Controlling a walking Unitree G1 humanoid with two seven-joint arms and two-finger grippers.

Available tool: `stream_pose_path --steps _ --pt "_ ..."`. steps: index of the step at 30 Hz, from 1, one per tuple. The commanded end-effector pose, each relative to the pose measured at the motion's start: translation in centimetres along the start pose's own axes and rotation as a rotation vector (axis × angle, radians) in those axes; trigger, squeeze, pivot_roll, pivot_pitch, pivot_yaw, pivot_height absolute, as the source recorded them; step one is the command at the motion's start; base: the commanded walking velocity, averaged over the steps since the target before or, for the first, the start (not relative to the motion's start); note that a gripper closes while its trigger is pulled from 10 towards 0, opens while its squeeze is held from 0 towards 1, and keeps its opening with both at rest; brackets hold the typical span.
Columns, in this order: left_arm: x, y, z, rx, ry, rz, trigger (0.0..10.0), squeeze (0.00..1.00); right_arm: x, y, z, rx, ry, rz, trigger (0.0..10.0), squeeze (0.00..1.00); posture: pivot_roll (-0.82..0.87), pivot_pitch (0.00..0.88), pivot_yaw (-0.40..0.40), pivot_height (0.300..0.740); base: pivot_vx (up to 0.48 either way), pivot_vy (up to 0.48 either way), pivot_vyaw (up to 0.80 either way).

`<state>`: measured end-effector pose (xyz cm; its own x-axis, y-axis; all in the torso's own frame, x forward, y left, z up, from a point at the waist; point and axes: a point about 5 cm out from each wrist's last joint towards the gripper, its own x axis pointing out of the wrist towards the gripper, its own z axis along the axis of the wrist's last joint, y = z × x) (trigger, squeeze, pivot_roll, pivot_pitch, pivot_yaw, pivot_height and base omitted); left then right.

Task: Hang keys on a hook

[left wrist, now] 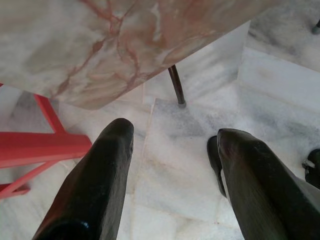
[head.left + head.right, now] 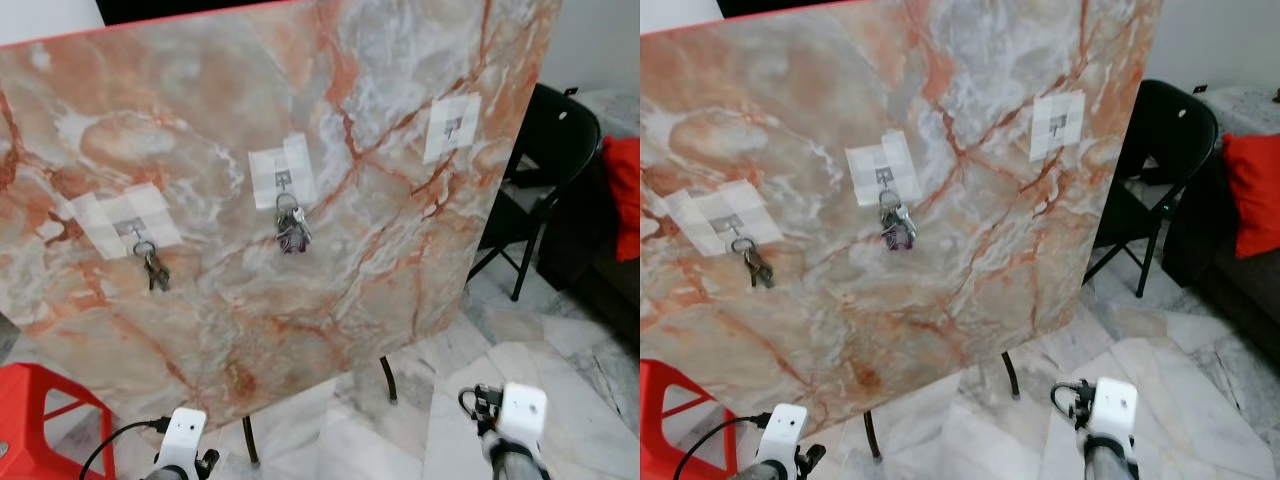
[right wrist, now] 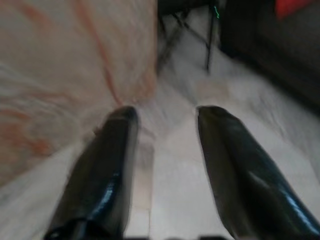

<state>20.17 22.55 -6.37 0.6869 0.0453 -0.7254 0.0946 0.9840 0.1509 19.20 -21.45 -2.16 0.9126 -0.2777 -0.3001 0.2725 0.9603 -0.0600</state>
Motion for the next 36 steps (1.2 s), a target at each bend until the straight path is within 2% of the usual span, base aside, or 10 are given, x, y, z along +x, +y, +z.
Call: stream_pose_path --steps 1,6,11,14,19,24,28,31,33,36 --pt "-0.2 0.1 -0.6 -0.016 0.006 0.006 10.0 0.0 -0.5 0.5 1.6 -0.004 -0.068 0.026 10.0 0.0 -0.05 0.0 0.024 0.74 0.0 0.0 0.0" --pt "-0.3 0.1 -0.7 -0.031 0.005 0.016 10.0 0.0 -1.5 0.7 0.0 0.006 0.001 0.032 10.0 0.0 -0.05 0.0 0.018 0.74 0.0 0.0 0.0" --pt "-0.3 0.1 -0.9 -0.037 0.007 0.018 10.0 0.0 -1.0 -0.1 -3.2 -0.007 0.249 -0.042 10.0 0.0 -0.05 0.0 0.014 0.74 0.0 0.0 0.0" --pt "-0.3 0.0 -1.1 -0.043 0.014 0.019 10.0 0.0 -0.7 -1.0 -5.4 0.009 0.451 -0.087 10.0 0.0 -0.05 0.0 0.014 0.74 0.0 0.0 0.0" --pt "-0.4 -0.1 -1.4 -0.047 0.031 0.019 10.0 0.0 -2.0 -0.8 -7.9 -0.097 0.631 0.068 10.0 0.0 -0.03 0.0 0.021 0.74 0.0 0.0 0.0" --pt "-0.5 0.1 -1.8 -0.058 0.052 0.035 10.0 0.0 -3.6 -0.7 -9.5 -0.134 0.725 0.116 10.0 0.0 -0.03 0.0 0.03 0.74 0.0 0.0 0.0" --pt "-0.5 0.0 -1.9 -0.062 0.056 0.035 10.0 0.0 -4.1 -0.3 -9.9 -0.147 0.748 0.132 10.0 0.0 -0.03 0.0 0.031 0.74 0.0 0.0 0.0" --pt "-0.4 -0.1 -1.8 -0.072 0.054 0.039 10.0 0.0 -4.4 0.2 -10.2 -0.093 0.763 0.102 10.0 0.0 -0.03 0.0 0.031 0.74 0.0 0.0 0.0" --pt "-0.4 0.0 -1.7 -0.082 0.055 0.043 10.0 0.0 -4.5 1.1 -10.1 -0.014 0.735 0.073 10.0 0.0 -0.03 0.0 0.031 0.74 0.0 0.0 0.0" --pt "-0.3 -0.1 -1.6 -0.089 0.05 0.044 10.0 0.0 -4.2 1.5 -9.9 -0.022 0.722 0.104 10.0 0.0 -0.03 0.0 0.035 0.74 0.0 0.0 0.53"
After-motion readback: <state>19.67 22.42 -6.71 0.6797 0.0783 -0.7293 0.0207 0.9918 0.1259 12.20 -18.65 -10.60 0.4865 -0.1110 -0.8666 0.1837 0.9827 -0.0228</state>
